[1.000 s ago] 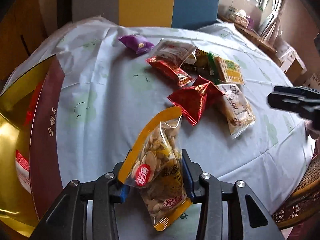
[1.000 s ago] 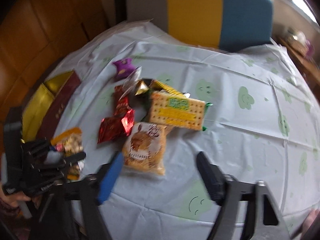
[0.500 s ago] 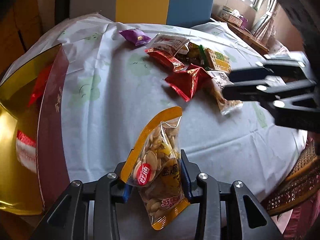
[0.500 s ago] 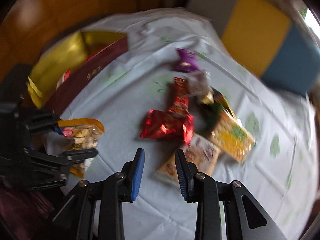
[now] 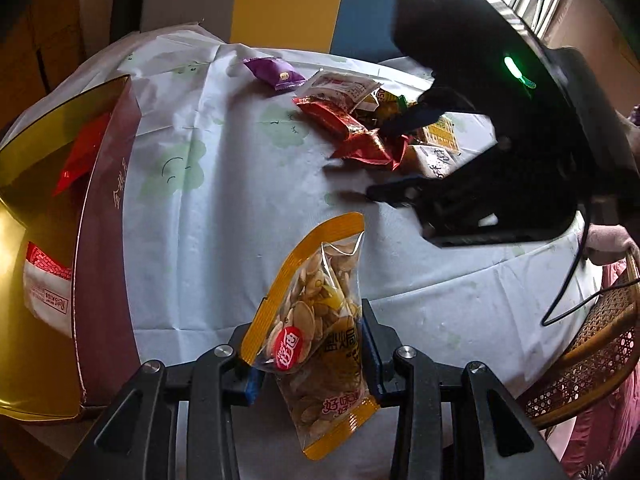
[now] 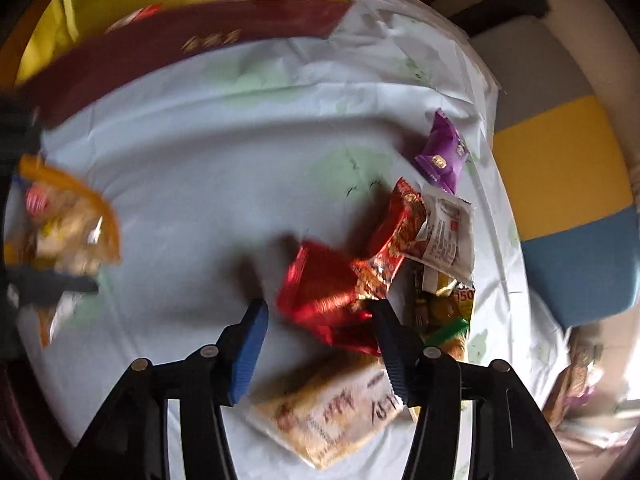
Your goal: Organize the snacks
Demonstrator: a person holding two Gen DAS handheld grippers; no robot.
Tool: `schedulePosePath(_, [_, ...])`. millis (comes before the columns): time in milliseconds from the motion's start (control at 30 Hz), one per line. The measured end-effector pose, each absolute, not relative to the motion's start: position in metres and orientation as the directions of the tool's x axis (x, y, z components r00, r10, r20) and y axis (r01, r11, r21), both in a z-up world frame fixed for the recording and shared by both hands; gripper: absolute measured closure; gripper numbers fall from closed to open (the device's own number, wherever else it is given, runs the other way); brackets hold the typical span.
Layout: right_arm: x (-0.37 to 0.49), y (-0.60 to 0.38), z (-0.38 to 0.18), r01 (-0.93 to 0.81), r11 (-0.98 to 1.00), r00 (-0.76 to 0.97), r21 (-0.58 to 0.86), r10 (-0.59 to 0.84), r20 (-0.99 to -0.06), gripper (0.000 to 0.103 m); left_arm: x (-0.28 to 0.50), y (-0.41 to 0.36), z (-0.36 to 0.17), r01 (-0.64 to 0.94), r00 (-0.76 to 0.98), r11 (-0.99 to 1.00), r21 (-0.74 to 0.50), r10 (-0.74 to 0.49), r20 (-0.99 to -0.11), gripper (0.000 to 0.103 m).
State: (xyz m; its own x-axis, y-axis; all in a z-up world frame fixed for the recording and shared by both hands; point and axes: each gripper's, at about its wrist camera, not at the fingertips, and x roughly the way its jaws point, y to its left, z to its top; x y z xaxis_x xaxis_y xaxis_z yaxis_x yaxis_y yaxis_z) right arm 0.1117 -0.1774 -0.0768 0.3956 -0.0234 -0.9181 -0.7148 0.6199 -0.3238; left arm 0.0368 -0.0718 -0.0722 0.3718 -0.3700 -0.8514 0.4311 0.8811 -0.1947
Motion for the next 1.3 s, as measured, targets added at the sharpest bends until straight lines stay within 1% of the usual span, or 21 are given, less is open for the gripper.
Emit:
schedulePosePath(33, [0.117, -0.181, -0.074, -0.694, 0.666, 0.375, -0.275, 0.009, -0.927, 0.070, 0.036, -0.072, -0.072, 0.431, 0.374, 0.881, -0.193, -0.369, -0.851, 0.063])
schedulePosePath(100, [0.125, -0.191, -0.066, -0.647, 0.748, 0.338, -0.152, 0.102, -0.935, 0.072, 0.035, -0.072, -0.071, 0.431, 0.377, 0.882, -0.190, -0.368, -0.850, 0.063])
schedulePosePath(200, [0.123, -0.203, -0.059, -0.592, 0.806, 0.301, 0.000, 0.221, -0.928, 0.078, 0.033, -0.072, -0.070, 0.433, 0.375, 0.881, -0.191, -0.369, -0.850, 0.063])
schedulePosePath(300, [0.115, -0.208, -0.059, -0.557, 0.825, 0.277, 0.097, 0.294, -0.915, 0.078, 0.030, -0.072, -0.070, 0.435, 0.383, 0.882, -0.184, -0.366, -0.848, 0.063])
schedulePosePath(367, [0.110, -0.208, -0.064, -0.538, 0.836, 0.276, 0.108, 0.296, -0.914, 0.077, 0.028, -0.073, -0.069, 0.432, 0.386, 0.884, -0.180, -0.361, -0.849, 0.063])
schedulePosePath(500, [0.100, -0.202, -0.074, -0.529, 0.845, 0.287, 0.078, 0.265, -0.920, 0.065, 0.026, -0.073, -0.068, 0.427, 0.385, 0.887, -0.175, -0.354, -0.852, 0.063])
schedulePosePath(633, [0.097, -0.193, -0.070, -0.554, 0.832, 0.300, 0.032, 0.235, -0.924, 0.064, 0.025, -0.071, -0.068, 0.423, 0.381, 0.889, -0.175, -0.350, -0.856, 0.063])
schedulePosePath(667, [0.101, -0.192, -0.070, -0.559, 0.829, 0.298, 0.030, 0.235, -0.925, 0.062, 0.025, -0.070, -0.068, 0.423, 0.379, 0.889, -0.176, -0.350, -0.856, 0.063])
schedulePosePath(700, [0.101, -0.192, -0.067, -0.560, 0.828, 0.295, 0.036, 0.240, -0.925, 0.054, 0.025, -0.070, -0.068, 0.422, 0.379, 0.889, -0.177, -0.350, -0.857, 0.063])
schedulePosePath(733, [0.101, -0.194, -0.063, -0.549, 0.835, 0.296, 0.049, 0.249, -0.922, 0.040, 0.024, -0.069, -0.068, 0.422, 0.379, 0.889, -0.177, -0.351, -0.856, 0.063])
schedulePosePath(800, [0.101, -0.202, -0.058, -0.508, 0.858, 0.310, 0.078, 0.267, -0.912, 0.027, 0.026, -0.070, -0.068, 0.420, 0.378, 0.890, -0.179, -0.351, -0.857, 0.063])
schedulePosePath(867, [0.102, -0.210, -0.055, -0.454, 0.882, 0.324, 0.128, 0.297, -0.898, 0.026, 0.026, -0.071, -0.069, 0.420, 0.378, 0.890, -0.179, -0.351, -0.857, 0.063])
schedulePosePath(933, [0.105, -0.217, -0.056, -0.392, 0.903, 0.345, 0.173, 0.319, -0.883, 0.019, 0.027, -0.070, -0.069, 0.422, 0.379, 0.888, -0.182, -0.355, -0.854, 0.063])
schedulePosePath(967, [0.107, -0.219, -0.058, -0.376, 0.909, 0.351, 0.182, 0.321, -0.880, 0.018, 0.026, -0.070, -0.069, 0.422, 0.379, 0.888, -0.184, -0.357, -0.854, 0.063])
schedulePosePath(1067, [0.114, -0.215, -0.067, -0.339, 0.921, 0.350, 0.191, 0.312, -0.883, 0.018, 0.027, -0.069, -0.069, 0.420, 0.373, 0.886, -0.196, -0.366, -0.852, 0.063])
schedulePosePath(1167, [0.118, -0.201, -0.075, -0.351, 0.925, 0.360, 0.143, 0.275, -0.891, 0.019, 0.026, -0.068, -0.069, 0.420, 0.376, 0.886, -0.197, -0.368, -0.850, 0.063])
schedulePosePath(1200, [0.120, -0.198, -0.078, -0.354, 0.926, 0.361, 0.128, 0.262, -0.895, 0.035, 0.026, -0.068, -0.069, 0.420, 0.377, 0.886, -0.198, -0.369, -0.850, 0.063])
schedulePosePath(1267, [0.122, -0.193, -0.084, -0.360, 0.927, 0.368, 0.108, 0.248, -0.896, 0.036, 0.026, -0.068, -0.069, 0.421, 0.380, 0.885, -0.198, -0.370, -0.848, 0.063])
schedulePosePath(1300, [0.121, -0.189, -0.088, -0.360, 0.930, 0.370, 0.078, 0.218, -0.903, 0.048, 0.025, -0.068, -0.069, 0.423, 0.384, 0.885, -0.197, -0.371, -0.846, 0.063])
